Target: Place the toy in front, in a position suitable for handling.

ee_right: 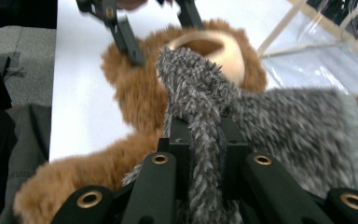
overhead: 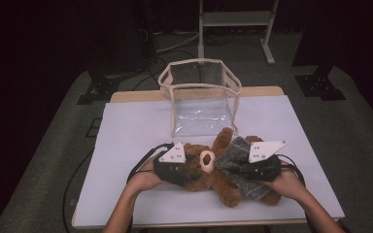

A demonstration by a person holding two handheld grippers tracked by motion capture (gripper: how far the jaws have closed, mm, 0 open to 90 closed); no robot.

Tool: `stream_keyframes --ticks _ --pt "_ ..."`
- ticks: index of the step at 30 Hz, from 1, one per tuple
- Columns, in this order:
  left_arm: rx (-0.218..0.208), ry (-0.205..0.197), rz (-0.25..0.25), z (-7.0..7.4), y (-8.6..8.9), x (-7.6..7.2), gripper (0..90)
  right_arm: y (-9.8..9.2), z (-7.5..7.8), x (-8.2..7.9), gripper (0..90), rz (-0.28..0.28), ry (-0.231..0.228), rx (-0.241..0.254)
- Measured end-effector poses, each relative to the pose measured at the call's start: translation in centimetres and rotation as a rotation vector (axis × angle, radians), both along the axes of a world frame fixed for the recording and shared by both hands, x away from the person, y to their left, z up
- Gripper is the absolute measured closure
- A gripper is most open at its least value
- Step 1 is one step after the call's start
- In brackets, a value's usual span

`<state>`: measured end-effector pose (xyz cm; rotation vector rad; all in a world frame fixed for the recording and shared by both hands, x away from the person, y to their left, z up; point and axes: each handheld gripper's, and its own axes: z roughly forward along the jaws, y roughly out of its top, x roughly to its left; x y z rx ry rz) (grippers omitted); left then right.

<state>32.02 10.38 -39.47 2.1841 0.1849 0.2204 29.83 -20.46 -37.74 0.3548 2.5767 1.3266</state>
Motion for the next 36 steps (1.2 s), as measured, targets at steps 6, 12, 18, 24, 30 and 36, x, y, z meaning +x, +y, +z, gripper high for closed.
stream_keyframes --ticks 6,12,18,24,30,36 --pt "-0.015 0.0 0.016 -0.2 0.2 -0.2 39.4 -1.9 0.0 -0.6 79.0 -0.037 0.034 0.023" --pt "-0.016 -0.002 0.026 -0.2 0.2 -0.1 39.5 0.5 1.9 -1.3 78.9 0.02 0.001 0.029" --pt "-0.011 0.0 0.054 -0.2 0.3 0.1 39.7 4.1 0.2 -1.3 78.8 0.069 0.002 -0.059" --pt "-0.006 -0.007 0.055 0.0 0.2 0.1 39.7 2.1 -2.0 -2.1 79.1 0.04 0.037 -0.086" --pt "-0.005 -0.002 0.07 0.0 0.1 0.2 39.6 1.6 -1.2 -3.1 78.8 0.025 0.026 -0.072" --pt "-0.001 -0.006 0.067 0.0 0.3 0.2 39.4 4.2 -1.0 -3.2 78.3 0.078 0.003 -0.091"
